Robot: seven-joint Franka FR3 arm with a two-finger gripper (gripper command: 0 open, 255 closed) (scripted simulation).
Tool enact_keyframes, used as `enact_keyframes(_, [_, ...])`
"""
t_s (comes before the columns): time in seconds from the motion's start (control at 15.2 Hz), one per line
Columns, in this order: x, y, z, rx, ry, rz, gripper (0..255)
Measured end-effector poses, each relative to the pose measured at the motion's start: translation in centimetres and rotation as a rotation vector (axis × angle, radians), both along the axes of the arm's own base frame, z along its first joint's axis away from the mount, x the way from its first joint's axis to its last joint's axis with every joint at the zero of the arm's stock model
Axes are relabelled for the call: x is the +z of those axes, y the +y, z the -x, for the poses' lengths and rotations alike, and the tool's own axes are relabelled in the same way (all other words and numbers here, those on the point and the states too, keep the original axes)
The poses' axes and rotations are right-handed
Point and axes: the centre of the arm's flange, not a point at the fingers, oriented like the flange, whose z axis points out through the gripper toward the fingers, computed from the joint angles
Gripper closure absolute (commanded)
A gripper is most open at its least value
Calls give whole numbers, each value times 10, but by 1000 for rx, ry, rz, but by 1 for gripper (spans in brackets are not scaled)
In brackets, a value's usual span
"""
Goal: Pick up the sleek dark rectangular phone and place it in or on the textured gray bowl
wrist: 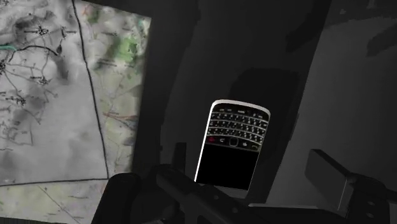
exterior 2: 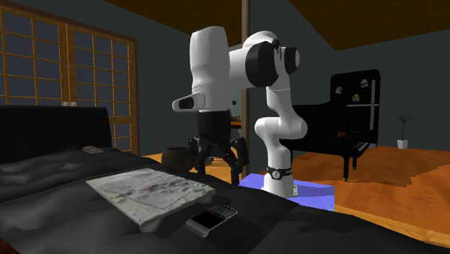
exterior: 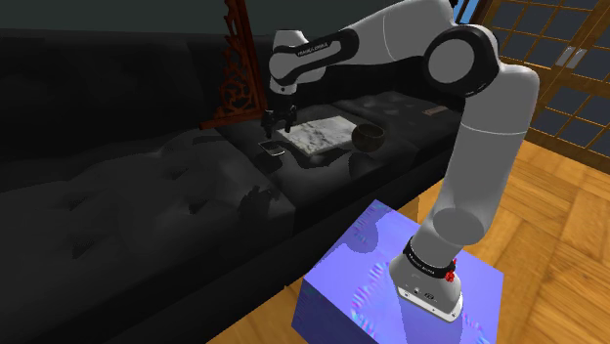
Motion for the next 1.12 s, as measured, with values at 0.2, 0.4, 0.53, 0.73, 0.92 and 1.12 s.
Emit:
enact_keyframes(0.2, [-24,-1,-29,4,4,-3,0])
enact_keyframes(0.4, [-41,1,-35,5,6,-4,0])
enact_keyframes(0.53, [-52,2,-36,6,5,-4,0])
enact_keyframes(0.73, [-66,2,-36,5,6,-4,0])
enact_keyframes(0.92, [-69,2,-36,5,5,-4,0])
enact_keyframes(1.12, [-70,2,-36,5,5,-4,0])
